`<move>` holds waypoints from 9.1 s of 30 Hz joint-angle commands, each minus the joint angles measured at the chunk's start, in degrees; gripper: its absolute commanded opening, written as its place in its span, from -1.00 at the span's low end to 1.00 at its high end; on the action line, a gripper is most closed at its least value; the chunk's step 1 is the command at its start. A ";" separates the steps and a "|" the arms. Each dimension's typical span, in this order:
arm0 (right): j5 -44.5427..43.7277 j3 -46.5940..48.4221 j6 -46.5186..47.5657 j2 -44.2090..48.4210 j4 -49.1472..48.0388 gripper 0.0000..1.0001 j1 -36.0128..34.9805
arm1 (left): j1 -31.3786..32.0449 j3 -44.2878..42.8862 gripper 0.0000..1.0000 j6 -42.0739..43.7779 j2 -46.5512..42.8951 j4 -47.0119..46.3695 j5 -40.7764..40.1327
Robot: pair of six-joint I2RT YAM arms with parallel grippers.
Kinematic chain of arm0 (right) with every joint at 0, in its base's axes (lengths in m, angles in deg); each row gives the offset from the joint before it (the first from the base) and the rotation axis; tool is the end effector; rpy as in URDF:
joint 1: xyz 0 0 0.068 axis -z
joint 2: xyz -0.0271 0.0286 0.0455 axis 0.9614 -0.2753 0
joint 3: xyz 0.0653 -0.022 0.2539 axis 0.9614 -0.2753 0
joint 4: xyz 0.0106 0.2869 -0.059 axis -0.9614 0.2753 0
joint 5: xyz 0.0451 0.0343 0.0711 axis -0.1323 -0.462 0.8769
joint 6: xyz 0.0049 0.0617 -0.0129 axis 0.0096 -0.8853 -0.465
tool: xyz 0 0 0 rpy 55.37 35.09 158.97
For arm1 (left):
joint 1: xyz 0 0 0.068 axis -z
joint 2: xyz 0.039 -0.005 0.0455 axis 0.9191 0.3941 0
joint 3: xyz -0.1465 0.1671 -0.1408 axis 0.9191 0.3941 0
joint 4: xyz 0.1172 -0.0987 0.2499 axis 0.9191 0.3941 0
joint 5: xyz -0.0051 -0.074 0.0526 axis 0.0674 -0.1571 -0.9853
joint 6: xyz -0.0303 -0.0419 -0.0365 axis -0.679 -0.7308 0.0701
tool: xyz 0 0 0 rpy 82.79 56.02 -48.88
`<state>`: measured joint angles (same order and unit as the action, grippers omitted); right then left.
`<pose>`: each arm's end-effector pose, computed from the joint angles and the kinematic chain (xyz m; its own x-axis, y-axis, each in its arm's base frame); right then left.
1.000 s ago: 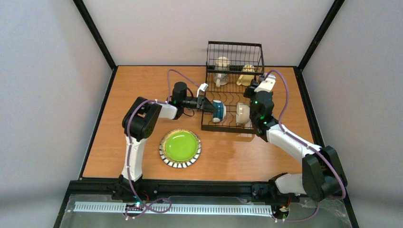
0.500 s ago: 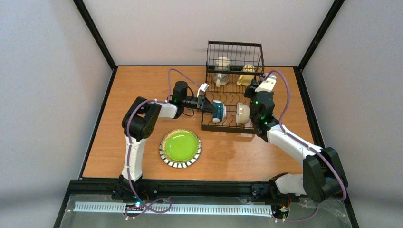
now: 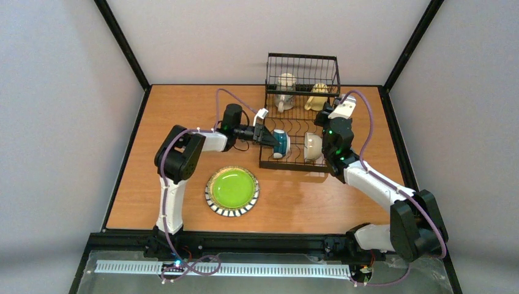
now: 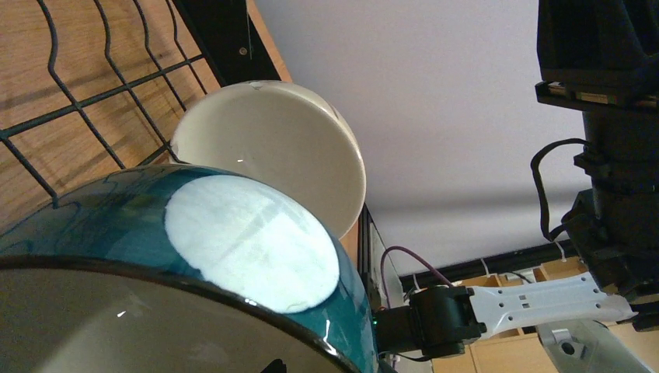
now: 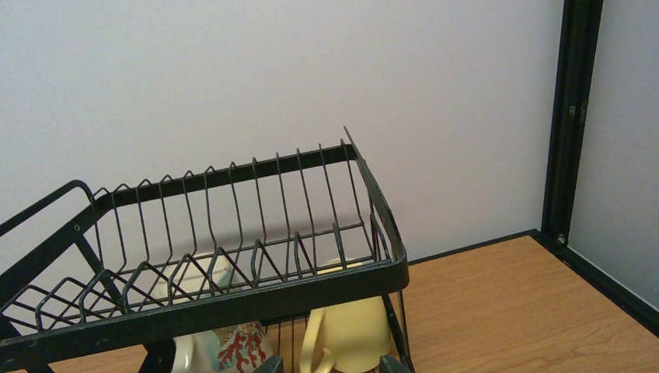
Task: Load the mixed dishes into the dish rack
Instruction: Insert the bowl into the dish rack, then grab the plate from the center of the board.
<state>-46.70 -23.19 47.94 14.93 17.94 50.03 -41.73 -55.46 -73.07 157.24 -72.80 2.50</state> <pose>0.3156 0.1122 0.2647 0.0627 0.1804 -0.9816 0.1312 0.9735 0.1873 0.4012 -0.2374 0.1099 -0.9081 0.1198 -0.4012 0.4116 0.0794 -0.9079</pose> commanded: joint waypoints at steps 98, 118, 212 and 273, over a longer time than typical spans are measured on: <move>-1.91 4.46 -4.73 8.62 14.21 0.40 0.43 | -5.04 3.93 0.67 18.00 -25.01 35.78 -22.89; -8.76 8.58 -12.83 4.78 38.47 0.40 0.85 | -5.90 10.30 0.67 19.39 -32.15 43.47 -40.43; 11.20 10.34 -12.64 -20.21 40.23 -0.86 -37.63 | -5.90 44.94 0.61 -8.22 -68.84 59.88 -59.07; 16.24 13.48 -12.30 -28.40 39.79 -0.87 -38.74 | -5.90 53.02 0.14 -14.06 -77.41 45.84 -48.39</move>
<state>-33.33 -10.56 36.60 -11.40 57.35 12.85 -47.41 -2.85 -85.94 80.80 -24.63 -47.07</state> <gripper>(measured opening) 0.064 0.614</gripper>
